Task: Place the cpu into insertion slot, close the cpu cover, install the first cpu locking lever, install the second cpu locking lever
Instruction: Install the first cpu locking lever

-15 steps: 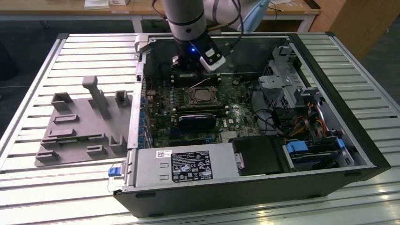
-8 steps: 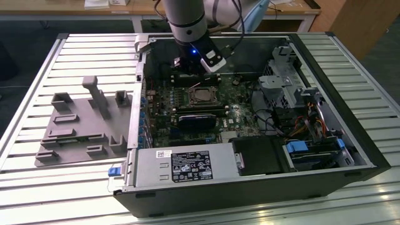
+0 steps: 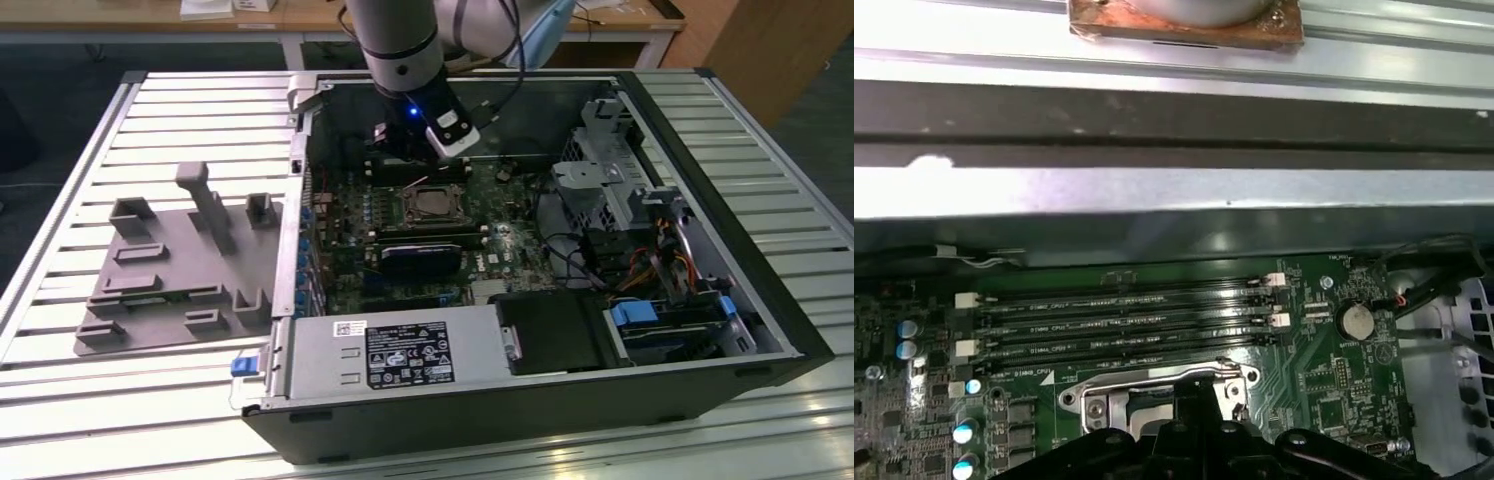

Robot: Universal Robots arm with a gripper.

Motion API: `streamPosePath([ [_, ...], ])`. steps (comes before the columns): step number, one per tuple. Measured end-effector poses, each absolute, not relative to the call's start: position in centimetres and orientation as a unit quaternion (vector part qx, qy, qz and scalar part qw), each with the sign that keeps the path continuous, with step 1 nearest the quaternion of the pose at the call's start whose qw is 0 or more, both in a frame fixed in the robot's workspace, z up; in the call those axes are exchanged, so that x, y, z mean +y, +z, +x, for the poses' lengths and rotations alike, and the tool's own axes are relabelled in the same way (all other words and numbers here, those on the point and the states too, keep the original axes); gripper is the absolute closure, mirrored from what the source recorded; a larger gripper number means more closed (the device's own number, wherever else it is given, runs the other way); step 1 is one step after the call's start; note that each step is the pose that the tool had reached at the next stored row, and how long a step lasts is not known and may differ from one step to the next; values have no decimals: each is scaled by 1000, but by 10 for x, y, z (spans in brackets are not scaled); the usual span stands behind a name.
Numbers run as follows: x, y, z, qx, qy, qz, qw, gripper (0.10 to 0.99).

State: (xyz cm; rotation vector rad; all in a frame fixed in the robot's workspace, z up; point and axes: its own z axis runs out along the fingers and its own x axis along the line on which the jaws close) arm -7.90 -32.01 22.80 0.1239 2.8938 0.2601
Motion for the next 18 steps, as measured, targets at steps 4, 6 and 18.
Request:
streamPosePath([
  [4, -316, 227, -78, 988, 88, 50, 117, 984],
  [6, -314, 227, -77, 988, 87, 52, 117, 984],
  [18, -302, 222, -75, 989, 74, 57, 118, 984],
])
